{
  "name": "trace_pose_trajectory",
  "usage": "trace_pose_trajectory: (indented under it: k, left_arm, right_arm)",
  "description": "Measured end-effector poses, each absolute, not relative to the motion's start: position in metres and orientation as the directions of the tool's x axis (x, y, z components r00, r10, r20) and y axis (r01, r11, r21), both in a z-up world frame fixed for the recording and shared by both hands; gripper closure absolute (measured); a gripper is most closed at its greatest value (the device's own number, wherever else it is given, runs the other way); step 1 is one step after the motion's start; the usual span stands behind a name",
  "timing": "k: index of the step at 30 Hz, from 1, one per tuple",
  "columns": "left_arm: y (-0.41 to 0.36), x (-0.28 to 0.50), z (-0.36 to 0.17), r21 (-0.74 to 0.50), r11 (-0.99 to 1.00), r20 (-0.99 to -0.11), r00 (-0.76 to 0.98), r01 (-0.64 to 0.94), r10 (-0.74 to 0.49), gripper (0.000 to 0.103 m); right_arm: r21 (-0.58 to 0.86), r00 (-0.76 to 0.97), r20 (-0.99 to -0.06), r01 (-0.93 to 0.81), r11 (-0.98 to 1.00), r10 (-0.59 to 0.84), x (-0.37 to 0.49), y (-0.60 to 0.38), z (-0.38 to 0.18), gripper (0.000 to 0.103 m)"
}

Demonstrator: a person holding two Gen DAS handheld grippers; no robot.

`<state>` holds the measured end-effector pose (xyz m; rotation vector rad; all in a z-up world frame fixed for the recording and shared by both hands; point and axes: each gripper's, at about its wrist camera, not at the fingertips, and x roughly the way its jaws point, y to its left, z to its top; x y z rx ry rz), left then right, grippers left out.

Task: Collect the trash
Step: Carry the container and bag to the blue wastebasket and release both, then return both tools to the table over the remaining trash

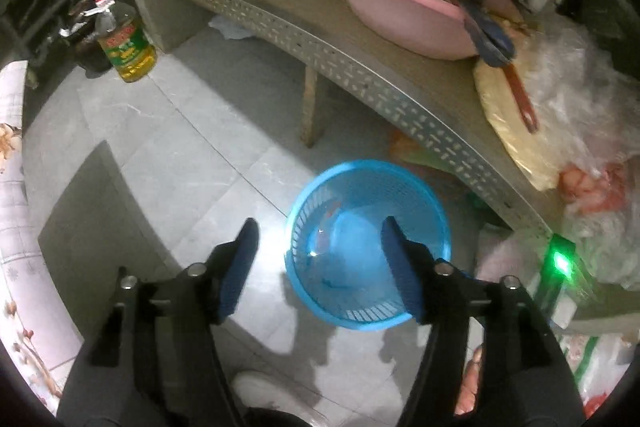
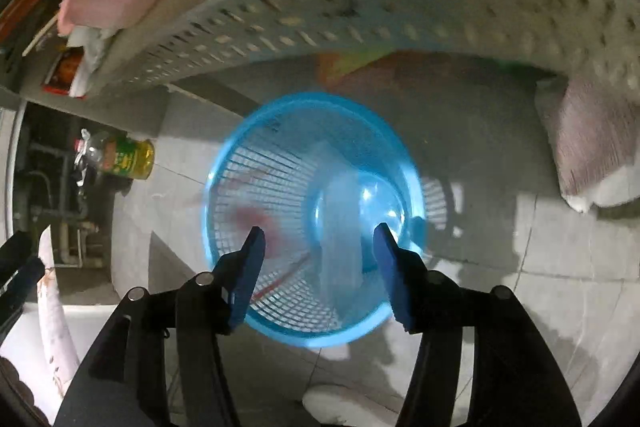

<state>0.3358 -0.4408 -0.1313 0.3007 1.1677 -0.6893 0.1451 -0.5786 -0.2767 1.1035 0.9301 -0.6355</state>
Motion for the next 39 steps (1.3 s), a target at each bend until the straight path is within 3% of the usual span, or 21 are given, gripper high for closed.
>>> trace_pose_trajectory:
  k: [7, 11, 14, 18, 20, 25, 28, 31, 34, 39]
  left_arm:
    - [-0.396, 0.31, -0.087, -0.115, 0.719, -0.869, 0.281, 0.686, -0.407, 0.03]
    - [-0.356, 0.294, -0.061, -0.155, 0.731, -0.852, 0.284, 0.664, -0.439, 0.029]
    - [-0.32, 0.286, -0.05, -0.262, 0.728, -0.848, 0.21, 0.634, -0.487, 0.02]
    - [-0.272, 0.265, -0.033, -0.291, 0.729, -0.854, 0.175, 0.62, -0.489, 0.02]
    - [-0.247, 0.253, -0.022, -0.3, 0.746, -0.842, 0.202, 0.595, -0.5, 0.02]
    - [-0.177, 0.22, 0.028, -0.318, 0.768, -0.781, 0.307, 0.555, -0.545, 0.012]
    - [-0.129, 0.194, 0.063, -0.301, 0.785, -0.713, 0.418, 0.541, -0.562, 0.008]
    - [-0.084, 0.17, 0.088, -0.325, 0.793, -0.655, 0.481, 0.516, -0.582, 0.008]
    - [-0.041, 0.144, 0.102, -0.321, 0.828, -0.61, 0.569, 0.46, -0.552, 0.008]
    - [0.007, 0.107, 0.1, -0.253, 0.898, -0.597, 0.672, 0.359, -0.437, 0.008]
  right_arm:
    - [0.431, 0.488, -0.872, 0.797, 0.422, -0.031, 0.119, -0.54, -0.245, 0.046]
    - [0.357, 0.477, -0.872, 0.77, 0.529, -0.106, 0.101, -0.509, -0.202, 0.035]
    - [0.275, 0.475, -0.859, 0.744, 0.609, -0.193, 0.091, -0.482, -0.158, 0.025]
    - [0.224, 0.51, -0.817, 0.71, 0.668, -0.268, 0.08, -0.454, -0.1, 0.014]
    - [0.136, 0.508, -0.787, 0.697, 0.704, -0.351, 0.08, -0.43, -0.066, 0.006]
    - [-0.105, 0.514, -0.703, 0.609, 0.787, -0.492, 0.089, -0.356, -0.013, 0.006]
    - [-0.197, 0.518, -0.703, 0.517, 0.833, -0.487, 0.091, -0.321, 0.001, 0.006]
    - [-0.191, 0.583, -0.686, 0.432, 0.881, -0.434, 0.084, -0.292, 0.016, 0.006]
    - [-0.112, 0.668, -0.667, 0.348, 0.931, -0.33, 0.069, -0.271, 0.038, 0.006]
    - [0.13, 0.781, -0.624, 0.073, 0.989, 0.024, 0.053, -0.242, 0.069, 0.006]
